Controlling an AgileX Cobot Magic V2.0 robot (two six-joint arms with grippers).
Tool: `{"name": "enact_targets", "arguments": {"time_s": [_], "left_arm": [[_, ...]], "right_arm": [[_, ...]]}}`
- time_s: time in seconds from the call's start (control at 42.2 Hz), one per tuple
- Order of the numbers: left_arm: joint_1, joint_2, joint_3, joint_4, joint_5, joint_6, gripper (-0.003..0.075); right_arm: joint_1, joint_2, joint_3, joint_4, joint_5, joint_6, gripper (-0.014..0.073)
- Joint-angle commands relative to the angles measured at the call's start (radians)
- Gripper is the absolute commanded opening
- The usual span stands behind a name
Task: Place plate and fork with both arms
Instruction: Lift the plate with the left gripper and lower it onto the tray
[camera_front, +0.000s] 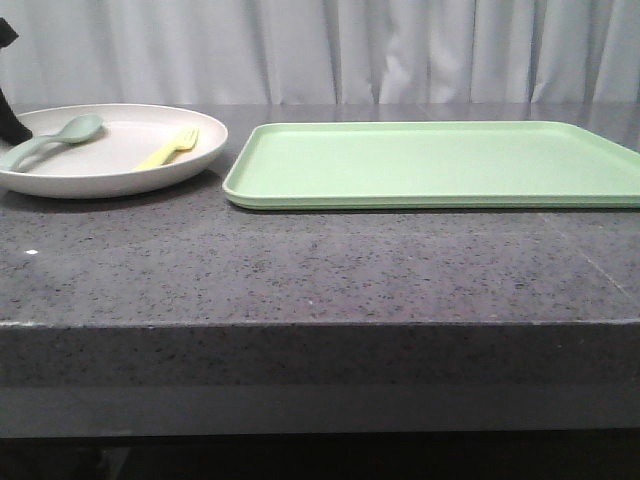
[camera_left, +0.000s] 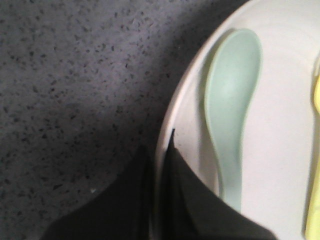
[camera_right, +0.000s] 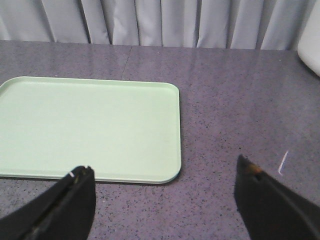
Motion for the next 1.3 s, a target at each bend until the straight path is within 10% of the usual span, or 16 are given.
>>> {"name": "enact_targets", "arguments": {"time_s": [0.0, 0.664, 1.28], "left_arm": [[-0.002, -0.058, -0.031, -0.117, 0.037, -0.013, -0.0018], [-0.205, -0.060, -0.130, -0.153, 0.022, -0.248, -0.0018], [-0.577, 0.000, -0.180, -0.052, -0.327, -0.637, -0.0018]], "right_arm": [[-0.004, 0.013, -0.033, -0.010, -0.075, 0.000, 0.0592], [-0.004, 0.013, -0.033, -0.010, -0.075, 0.000, 0.0592], [-0.004, 0.013, -0.033, -0.010, -0.075, 0.000, 0.0592]]}}
